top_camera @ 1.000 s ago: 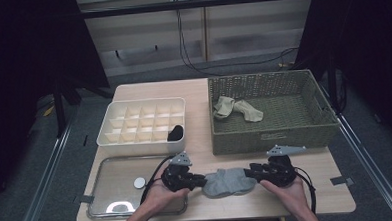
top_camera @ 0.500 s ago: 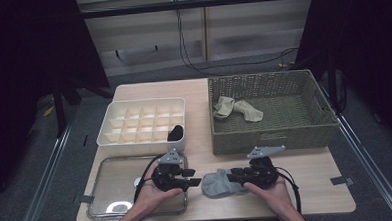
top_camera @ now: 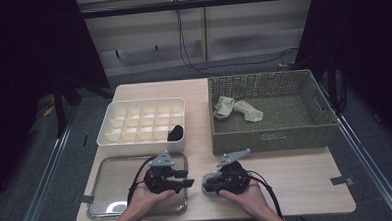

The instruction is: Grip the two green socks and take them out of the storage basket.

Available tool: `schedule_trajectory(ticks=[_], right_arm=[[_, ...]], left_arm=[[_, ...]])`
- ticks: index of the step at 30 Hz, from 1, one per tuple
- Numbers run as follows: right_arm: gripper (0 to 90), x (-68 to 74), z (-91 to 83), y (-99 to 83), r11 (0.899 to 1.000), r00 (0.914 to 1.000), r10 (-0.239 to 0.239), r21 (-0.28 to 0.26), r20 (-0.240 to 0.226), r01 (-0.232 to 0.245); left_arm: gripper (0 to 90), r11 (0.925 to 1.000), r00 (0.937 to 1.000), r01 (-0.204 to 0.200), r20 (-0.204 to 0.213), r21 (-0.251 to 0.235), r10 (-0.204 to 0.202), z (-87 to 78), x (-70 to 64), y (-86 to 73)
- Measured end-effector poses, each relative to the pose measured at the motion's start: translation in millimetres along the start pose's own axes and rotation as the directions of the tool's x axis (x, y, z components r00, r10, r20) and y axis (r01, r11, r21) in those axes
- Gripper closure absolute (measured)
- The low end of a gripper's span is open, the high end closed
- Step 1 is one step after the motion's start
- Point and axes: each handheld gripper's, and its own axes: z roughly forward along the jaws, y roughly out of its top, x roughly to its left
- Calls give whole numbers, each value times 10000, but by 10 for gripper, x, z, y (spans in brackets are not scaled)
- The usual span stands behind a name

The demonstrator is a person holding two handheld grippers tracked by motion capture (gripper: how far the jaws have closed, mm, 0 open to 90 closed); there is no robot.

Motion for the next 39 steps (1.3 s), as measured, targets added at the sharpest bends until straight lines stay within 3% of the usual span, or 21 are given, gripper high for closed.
schedule_trajectory(ticks=[9, 17, 21, 24, 27, 39], right_arm=[[682, 23, 92, -46, 9989, 9994, -341, 313, -39, 342], [800, 43, 135, -65, 9960, 9957, -790, 455, 487, 768], [854, 16, 132, -69, 9976, 9975, -590, 387, 393, 575], [854, -31, 120, -86, 9995, 9998, -190, 258, 4, 190], [853, -54, 105, -97, 9998, 10000, -26, 172, -67, 27], [900, -160, -51, -95, 9998, 9993, 213, -59, 318, -211]], left_arm=[[567, 10000, 10000, 4, -87, 68, -3, 29, 5, -38], [567, 10000, 10000, -17, -46, 25, 17, 30, -3, -45], [569, 10000, 10000, -28, -58, 5, 28, 19, 0, -45], [569, 10000, 10000, -11, -59, -27, 11, 17, 10, -47], [569, 10000, 10000, 2, -84, -8, -2, 18, 11, -48], [568, 10000, 9999, -8, -110, 32, 9, 28, 22, -51]])
